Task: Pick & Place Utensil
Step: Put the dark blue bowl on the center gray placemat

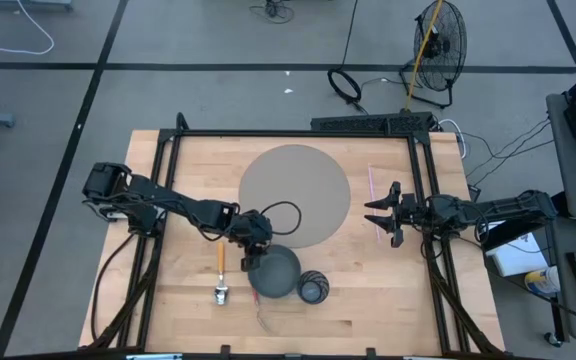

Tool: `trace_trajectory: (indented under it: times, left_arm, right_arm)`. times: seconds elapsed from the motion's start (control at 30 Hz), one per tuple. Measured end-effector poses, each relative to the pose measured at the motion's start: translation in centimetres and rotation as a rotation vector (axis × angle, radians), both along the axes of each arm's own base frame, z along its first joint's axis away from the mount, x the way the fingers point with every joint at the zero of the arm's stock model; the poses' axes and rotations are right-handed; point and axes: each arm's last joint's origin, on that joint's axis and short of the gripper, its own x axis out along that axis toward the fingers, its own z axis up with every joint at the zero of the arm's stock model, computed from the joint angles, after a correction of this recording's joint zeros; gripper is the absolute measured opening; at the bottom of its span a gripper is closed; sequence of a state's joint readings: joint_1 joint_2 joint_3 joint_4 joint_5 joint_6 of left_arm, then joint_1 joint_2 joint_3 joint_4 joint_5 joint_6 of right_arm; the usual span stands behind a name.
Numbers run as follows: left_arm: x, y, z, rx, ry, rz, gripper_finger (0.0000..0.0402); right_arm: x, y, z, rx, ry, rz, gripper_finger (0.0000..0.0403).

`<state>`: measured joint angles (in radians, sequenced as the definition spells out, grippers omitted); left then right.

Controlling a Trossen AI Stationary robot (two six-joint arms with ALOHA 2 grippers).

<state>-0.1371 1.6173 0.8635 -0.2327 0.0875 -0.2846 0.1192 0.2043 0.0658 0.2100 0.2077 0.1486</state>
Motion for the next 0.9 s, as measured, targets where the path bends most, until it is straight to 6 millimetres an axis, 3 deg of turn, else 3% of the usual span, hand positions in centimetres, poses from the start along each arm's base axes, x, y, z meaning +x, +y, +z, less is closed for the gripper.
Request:
trace_trajectory:
  times: [0.43,0.9]
  left_arm:
    - [-0.02,0.07,-0.03,0.016,0.002,0.018,0.0011]
    - [0.02,0.26,0.00,0.029,-0.002,0.028,0.0006]
  right_arm:
    - [0.00,0.00,0.00,0.000,0.000,0.000,0.0155]
    - [0.00,0.00,-0.01,0.000,0.001,0.000,0.0155]
